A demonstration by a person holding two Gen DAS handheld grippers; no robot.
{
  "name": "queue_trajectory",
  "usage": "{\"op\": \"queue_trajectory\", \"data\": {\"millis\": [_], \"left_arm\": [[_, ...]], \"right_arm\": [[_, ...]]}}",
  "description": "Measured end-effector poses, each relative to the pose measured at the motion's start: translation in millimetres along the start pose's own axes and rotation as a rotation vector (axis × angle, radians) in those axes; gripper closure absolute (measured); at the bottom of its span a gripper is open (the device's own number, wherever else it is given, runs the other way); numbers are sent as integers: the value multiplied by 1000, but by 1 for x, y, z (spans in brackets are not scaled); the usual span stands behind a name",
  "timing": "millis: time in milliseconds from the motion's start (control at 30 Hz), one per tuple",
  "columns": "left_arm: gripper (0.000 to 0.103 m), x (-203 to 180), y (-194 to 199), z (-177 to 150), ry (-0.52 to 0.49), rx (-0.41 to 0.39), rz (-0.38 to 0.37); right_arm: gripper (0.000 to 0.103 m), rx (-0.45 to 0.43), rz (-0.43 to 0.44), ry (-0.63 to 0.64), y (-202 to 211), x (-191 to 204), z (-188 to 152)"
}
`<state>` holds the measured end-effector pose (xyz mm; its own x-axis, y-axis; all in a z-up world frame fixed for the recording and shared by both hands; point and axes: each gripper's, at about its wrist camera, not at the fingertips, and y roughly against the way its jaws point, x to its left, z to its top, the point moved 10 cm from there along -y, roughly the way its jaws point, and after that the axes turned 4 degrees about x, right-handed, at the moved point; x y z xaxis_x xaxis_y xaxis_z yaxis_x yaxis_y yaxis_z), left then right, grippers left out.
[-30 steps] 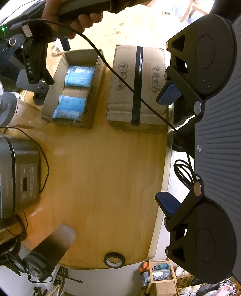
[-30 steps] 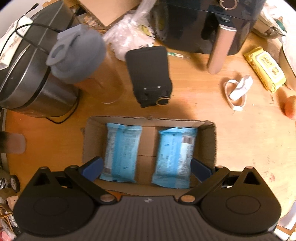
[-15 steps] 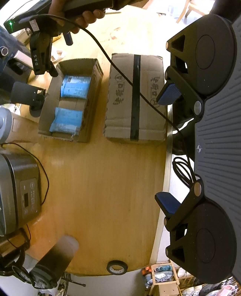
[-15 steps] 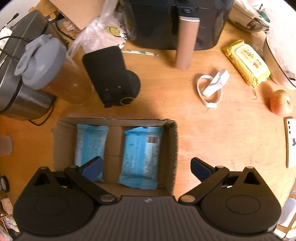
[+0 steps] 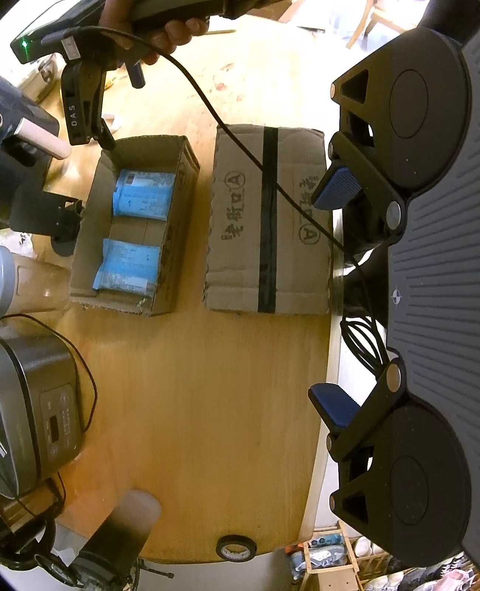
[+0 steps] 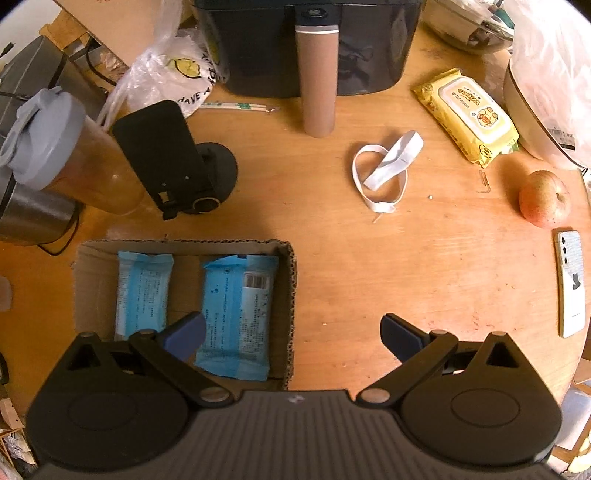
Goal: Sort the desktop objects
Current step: 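Raise the open right gripper and withdraw it from the box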
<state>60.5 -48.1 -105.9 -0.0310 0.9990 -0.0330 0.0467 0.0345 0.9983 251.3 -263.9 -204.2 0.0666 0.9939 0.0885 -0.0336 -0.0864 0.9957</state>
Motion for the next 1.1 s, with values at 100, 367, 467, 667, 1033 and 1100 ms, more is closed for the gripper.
{"op": "queue_trajectory", "data": {"millis": [100, 367, 467, 667, 1033, 1100], "left_arm": [[0, -3, -2, 0, 6, 4, 0], [0, -3, -8, 1, 25, 14, 3], [0, -2, -11, 2, 27, 16, -2], [0, 2, -19, 7, 25, 21, -5], [0, 3, -27, 19, 9, 23, -15], [0, 3, -28, 20, 6, 23, -15]], "right_arm": [[0, 0, 7, 0, 0, -2, 0], [0, -5, 24, 16, 0, 1, 0], [0, -11, 28, 27, 1, 3, -3], [0, -14, 37, 32, 2, 4, -12], [0, -41, 57, 24, 11, 1, -27], [0, -40, 57, 25, 12, 0, -29]]}}
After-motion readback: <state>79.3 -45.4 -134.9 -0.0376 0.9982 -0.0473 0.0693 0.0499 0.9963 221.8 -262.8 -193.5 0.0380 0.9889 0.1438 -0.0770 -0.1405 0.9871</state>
